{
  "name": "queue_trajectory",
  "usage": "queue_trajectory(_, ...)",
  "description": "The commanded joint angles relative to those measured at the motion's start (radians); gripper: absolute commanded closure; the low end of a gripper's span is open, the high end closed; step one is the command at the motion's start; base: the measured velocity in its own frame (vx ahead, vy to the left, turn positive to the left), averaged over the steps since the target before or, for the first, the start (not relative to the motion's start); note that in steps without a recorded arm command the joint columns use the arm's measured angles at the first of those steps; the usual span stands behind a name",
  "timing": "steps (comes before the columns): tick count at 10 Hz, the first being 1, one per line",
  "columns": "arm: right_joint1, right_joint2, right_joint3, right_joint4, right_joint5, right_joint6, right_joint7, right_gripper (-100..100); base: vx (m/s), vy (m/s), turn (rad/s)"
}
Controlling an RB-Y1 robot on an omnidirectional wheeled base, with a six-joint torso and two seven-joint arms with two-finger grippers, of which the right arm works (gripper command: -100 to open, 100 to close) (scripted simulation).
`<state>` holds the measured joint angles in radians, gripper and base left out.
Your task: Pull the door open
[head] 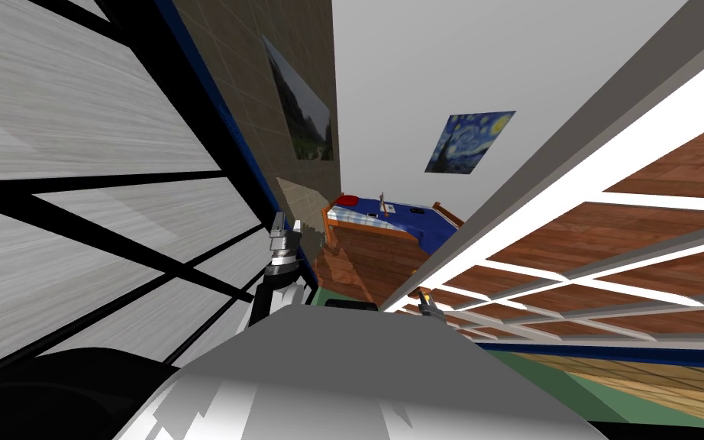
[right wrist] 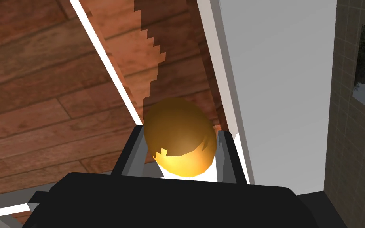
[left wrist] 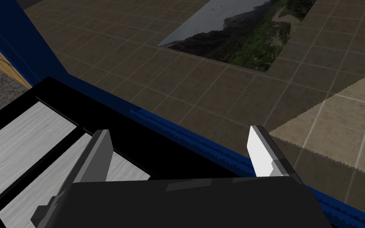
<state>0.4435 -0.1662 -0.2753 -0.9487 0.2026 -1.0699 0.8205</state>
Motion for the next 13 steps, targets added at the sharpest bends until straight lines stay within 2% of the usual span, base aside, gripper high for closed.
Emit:
queue_trajectory(1, 0.006, 0.003, 0.013, 0.001, -0.009, 0.0, -0.05, 100, -0.03, -0.004, 0.044)
queue_trajectory(5, 0.016, -0.001, 0.03, -0.002, -0.037, -0.004, -0.161, 100, -0.029, -0.007, 0.041)
queue_trajectory(6, 0.016, -0.001, 0.03, -0.002, -0.037, -0.004, -0.167, 100, -0.025, -0.01, 0.02)
queue_trajectory(8, 0.021, -0.004, 0.04, -0.003, -0.053, -0.007, -0.229, 100, -0.023, -0.005, 0.039)
queue_trajectory(9, 0.021, -0.004, 0.04, -0.003, -0.053, -0.007, -0.234, 100, -0.021, -0.006, 0.018)
queue_trajectory(13, 0.03, -0.008, 0.054, -0.006, -0.077, -0.01, -0.334, 100, -0.02, -0.006, 0.033)
